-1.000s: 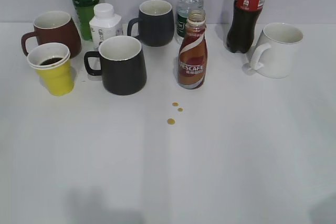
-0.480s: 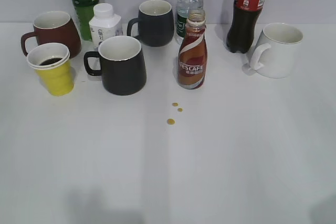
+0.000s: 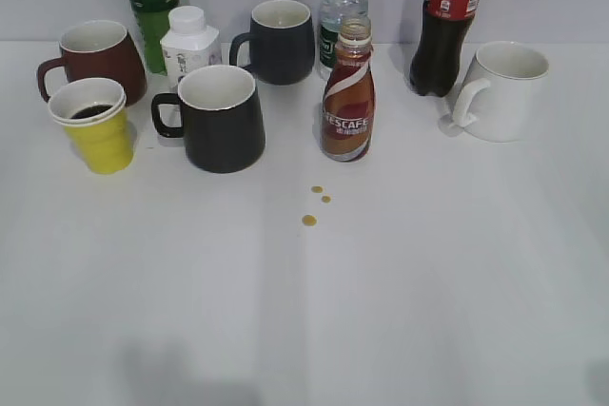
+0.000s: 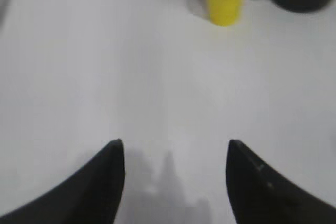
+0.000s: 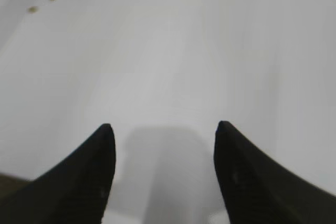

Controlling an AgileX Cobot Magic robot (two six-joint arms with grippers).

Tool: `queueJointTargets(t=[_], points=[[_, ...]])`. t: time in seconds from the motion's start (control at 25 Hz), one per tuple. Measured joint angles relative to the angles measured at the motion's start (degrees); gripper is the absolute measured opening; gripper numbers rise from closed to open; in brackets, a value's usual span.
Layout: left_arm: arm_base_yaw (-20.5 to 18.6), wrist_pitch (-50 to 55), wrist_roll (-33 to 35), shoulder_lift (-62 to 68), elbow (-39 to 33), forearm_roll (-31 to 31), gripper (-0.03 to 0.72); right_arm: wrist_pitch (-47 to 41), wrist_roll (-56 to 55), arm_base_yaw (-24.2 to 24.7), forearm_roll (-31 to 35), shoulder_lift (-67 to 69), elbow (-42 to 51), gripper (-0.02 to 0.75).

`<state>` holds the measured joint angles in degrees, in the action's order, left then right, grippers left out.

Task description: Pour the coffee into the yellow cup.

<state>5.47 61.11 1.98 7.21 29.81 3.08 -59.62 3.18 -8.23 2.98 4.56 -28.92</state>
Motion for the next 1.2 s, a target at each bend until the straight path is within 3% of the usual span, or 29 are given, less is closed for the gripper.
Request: queueJointTargets(t=[0.12, 0.2, 0.52, 1.2], points=[[-5.4, 0.0, 0.0, -4.3, 0.0, 0.1, 0.461, 0.0, 0.0, 4.5, 0.1, -2.9, 0.2, 0.447], [-6.8, 0.0, 0.0, -6.7, 0.0, 0.1, 0.454, 0.0, 0.0, 5.4, 0.2, -4.6, 0.2, 0.447], [-6.5, 0.0, 0.1, -7.6, -0.1, 0.2, 0.445, 0.0, 0.1, 3.0, 0.6, -5.1, 0.2, 0.447], [-5.6, 0.0, 0.1, -7.6, -0.1, 0.2, 0.435, 0.0, 0.1, 2.9, 0.8, -5.1, 0.2, 0.447]])
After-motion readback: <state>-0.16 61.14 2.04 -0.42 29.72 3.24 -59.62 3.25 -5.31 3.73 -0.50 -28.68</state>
